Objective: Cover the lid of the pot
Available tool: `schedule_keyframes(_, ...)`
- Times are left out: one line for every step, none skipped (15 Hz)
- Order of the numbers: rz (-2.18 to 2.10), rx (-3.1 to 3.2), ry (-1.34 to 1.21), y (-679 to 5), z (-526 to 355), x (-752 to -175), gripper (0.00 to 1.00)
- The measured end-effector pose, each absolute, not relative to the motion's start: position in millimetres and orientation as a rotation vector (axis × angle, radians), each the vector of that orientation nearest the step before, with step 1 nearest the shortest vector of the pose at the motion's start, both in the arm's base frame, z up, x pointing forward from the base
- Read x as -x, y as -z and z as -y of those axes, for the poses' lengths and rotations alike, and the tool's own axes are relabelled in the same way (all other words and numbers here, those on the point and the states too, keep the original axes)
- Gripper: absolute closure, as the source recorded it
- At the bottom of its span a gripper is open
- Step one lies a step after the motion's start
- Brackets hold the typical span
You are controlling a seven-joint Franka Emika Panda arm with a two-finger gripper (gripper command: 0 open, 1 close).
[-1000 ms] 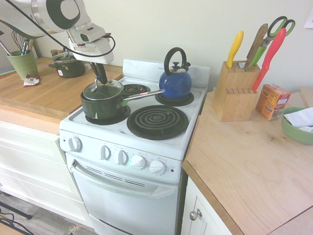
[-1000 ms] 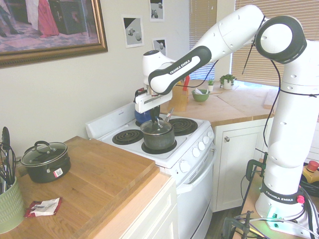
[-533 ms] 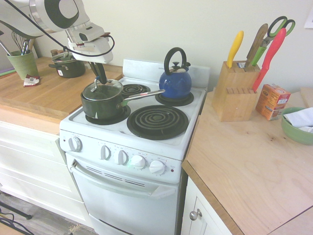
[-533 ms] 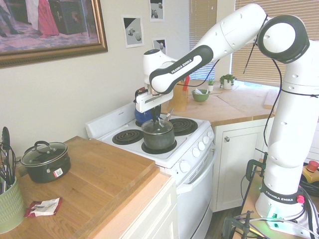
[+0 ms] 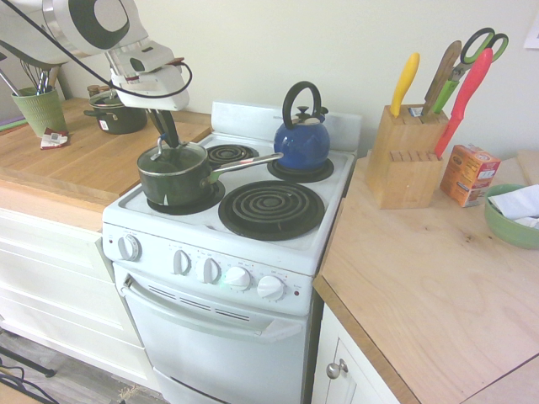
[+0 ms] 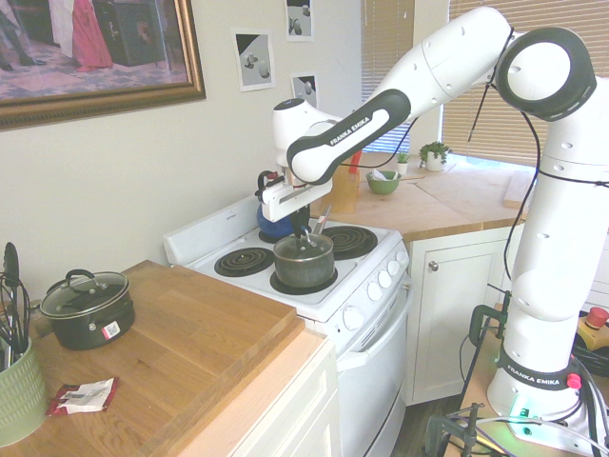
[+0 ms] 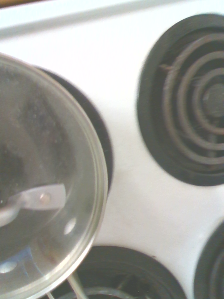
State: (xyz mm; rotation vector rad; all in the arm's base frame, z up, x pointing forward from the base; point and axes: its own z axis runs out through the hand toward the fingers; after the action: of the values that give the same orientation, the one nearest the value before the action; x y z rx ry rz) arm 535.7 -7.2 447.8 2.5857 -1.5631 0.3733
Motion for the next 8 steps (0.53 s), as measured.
schedule_keyframes(1.559, -2.585, -0.375, -447.4, 7.1, -535.7, 1.0)
schedule_keyframes(1.556, -2.585, -0.375, -447.4, 6.8, -535.7, 1.0)
schedule_keyframes(1.554, -2.585, -0.376, -447.2, 6.8, -535.8, 1.0)
schedule_keyframes(1.553, -2.585, -0.377, -447.1, 6.7, -535.8, 1.0)
schedule_keyframes(1.553, -2.586, -0.377, -447.1, 6.6, -535.9, 0.0)
schedule_keyframes(1.553, -2.586, -0.378, -447.2, 6.6, -535.9, 0.0)
schedule_keyframes(1.554, -2.586, -0.378, -447.2, 6.6, -535.9, 0.0)
schedule_keyframes(1.554, -2.586, -0.378, -447.2, 6.6, -535.9, 0.0)
